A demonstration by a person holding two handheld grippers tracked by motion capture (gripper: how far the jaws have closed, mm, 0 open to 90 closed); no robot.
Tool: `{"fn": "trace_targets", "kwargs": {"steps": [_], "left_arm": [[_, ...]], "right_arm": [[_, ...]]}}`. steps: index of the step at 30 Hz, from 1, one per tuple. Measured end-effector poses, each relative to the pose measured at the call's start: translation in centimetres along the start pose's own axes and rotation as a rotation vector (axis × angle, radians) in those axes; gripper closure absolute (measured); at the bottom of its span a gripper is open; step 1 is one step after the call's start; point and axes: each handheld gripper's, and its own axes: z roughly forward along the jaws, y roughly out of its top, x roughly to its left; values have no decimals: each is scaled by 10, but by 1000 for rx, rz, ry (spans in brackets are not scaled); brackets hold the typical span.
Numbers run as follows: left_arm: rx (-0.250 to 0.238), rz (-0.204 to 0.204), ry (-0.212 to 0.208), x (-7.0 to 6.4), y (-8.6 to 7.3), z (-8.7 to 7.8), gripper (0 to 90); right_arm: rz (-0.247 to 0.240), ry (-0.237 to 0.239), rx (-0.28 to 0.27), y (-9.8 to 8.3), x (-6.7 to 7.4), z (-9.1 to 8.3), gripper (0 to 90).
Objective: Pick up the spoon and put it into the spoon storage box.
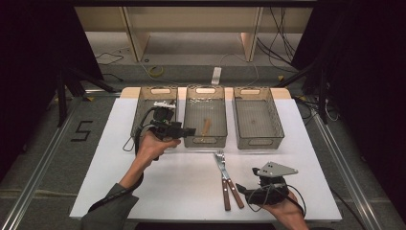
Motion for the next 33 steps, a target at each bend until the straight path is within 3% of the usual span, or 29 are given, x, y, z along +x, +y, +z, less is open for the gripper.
{"fn": "trace_targets", "kwargs": {"steps": [3,9,15,28,33], "left_arm": [[-9,-5,-12,-1,-5,0,239],[-31,36,-31,-6,-17,-6,189],[-76,48,-73,-8,-30,-15,176],[-82,108,-65,-20,-63,-29,172],[-85,144,-21,-23,-76,-40,172]], "right_arm": [[-5,-2,17,0,1,2,204],[7,-1,33,2,0,4,205],[17,4,89,11,-5,8,215],[-4,-11,220,25,-7,21,241],[-34,-1,267,28,-2,31,259]]}}
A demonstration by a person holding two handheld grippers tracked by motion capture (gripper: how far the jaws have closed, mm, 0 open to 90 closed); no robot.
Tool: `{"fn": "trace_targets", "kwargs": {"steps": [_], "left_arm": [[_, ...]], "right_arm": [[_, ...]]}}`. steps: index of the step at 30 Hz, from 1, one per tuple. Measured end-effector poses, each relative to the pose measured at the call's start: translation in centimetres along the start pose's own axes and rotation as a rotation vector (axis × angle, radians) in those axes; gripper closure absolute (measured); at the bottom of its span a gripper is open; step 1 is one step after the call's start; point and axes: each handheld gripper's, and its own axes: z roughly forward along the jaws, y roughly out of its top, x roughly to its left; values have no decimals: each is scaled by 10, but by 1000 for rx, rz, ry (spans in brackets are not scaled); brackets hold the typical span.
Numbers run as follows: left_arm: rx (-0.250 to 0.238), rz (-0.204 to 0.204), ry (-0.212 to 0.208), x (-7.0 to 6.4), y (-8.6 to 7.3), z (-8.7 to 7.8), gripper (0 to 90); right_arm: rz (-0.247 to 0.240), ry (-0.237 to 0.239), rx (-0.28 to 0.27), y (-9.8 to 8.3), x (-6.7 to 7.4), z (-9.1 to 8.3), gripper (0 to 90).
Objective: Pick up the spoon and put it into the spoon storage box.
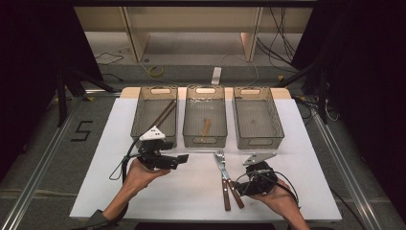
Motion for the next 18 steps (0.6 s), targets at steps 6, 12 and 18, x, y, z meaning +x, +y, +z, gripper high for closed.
{"fn": "trace_targets", "kwargs": {"steps": [6,12,18], "left_arm": [[-14,11,3,-4,-10,-11,170],[-41,12,2,-5,-13,-17,168],[-47,16,5,-6,-18,-22,162]], "right_arm": [[-30,12,59,6,7,12,274],[-55,12,112,8,11,18,283],[-65,25,144,10,12,21,286]]}}
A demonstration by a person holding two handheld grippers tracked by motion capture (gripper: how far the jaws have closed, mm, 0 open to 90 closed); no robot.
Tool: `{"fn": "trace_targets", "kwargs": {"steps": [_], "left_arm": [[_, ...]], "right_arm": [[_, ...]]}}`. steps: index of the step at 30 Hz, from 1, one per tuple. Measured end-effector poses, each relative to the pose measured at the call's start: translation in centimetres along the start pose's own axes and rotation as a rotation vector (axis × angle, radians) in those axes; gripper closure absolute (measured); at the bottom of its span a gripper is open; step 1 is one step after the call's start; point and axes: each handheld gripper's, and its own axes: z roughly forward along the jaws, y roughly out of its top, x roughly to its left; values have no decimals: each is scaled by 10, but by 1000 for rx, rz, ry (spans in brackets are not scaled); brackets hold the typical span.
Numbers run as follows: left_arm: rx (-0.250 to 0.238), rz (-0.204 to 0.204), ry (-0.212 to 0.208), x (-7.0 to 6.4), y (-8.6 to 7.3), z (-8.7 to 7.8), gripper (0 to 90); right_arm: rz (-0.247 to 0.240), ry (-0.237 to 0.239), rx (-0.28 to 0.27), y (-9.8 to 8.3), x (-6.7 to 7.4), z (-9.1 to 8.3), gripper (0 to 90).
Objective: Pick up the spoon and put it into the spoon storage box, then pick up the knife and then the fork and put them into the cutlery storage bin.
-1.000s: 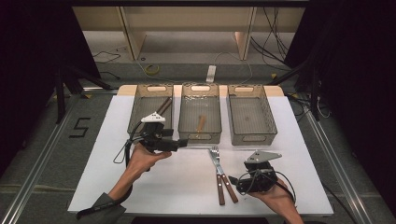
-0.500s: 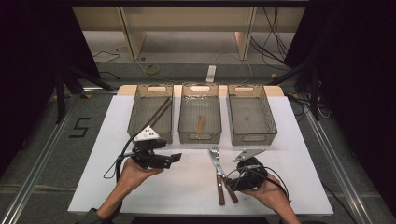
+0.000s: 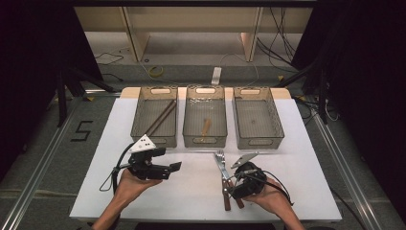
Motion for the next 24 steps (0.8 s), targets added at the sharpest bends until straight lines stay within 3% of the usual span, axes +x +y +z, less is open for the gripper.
{"fn": "trace_targets", "kwargs": {"steps": [5,19,24], "left_arm": [[-6,26,21,-1,-3,-5,154],[-19,6,39,-1,-7,-11,153],[-19,27,39,-4,-6,-10,153]], "right_arm": [[-7,-2,20,2,2,0,290],[-31,11,84,7,5,7,310],[-44,4,114,6,7,9,318]]}}
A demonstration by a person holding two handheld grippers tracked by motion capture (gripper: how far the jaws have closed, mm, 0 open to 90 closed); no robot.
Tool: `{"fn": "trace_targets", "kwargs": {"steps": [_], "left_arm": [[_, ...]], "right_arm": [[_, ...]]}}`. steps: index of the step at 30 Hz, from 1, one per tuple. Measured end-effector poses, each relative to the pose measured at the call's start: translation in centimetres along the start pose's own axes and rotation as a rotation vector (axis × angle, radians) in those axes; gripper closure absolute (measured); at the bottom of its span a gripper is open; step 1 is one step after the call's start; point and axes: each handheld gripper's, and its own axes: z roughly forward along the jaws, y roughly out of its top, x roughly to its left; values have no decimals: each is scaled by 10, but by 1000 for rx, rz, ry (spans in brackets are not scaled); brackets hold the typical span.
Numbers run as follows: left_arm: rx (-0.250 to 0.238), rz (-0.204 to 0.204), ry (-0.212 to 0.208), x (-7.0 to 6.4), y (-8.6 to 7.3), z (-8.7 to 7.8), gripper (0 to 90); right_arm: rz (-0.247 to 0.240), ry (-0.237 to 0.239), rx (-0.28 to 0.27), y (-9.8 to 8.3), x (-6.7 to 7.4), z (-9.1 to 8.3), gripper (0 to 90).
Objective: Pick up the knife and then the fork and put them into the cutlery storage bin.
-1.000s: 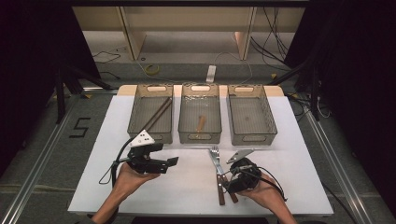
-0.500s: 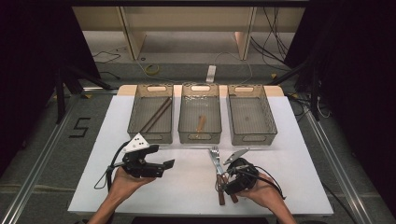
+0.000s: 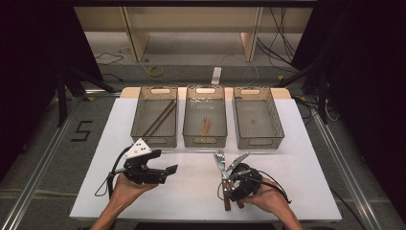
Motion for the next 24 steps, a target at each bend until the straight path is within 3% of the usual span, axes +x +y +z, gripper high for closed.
{"fn": "trace_targets", "kwargs": {"steps": [5,18,24], "left_arm": [[1,-11,-2,0,-1,0,153],[5,14,2,-4,-1,-1,153],[7,18,5,-3,-1,-1,153]], "right_arm": [[-9,7,35,2,-1,2,353],[-27,-17,93,7,-1,7,500],[-24,-5,102,9,-4,9,555]]}}
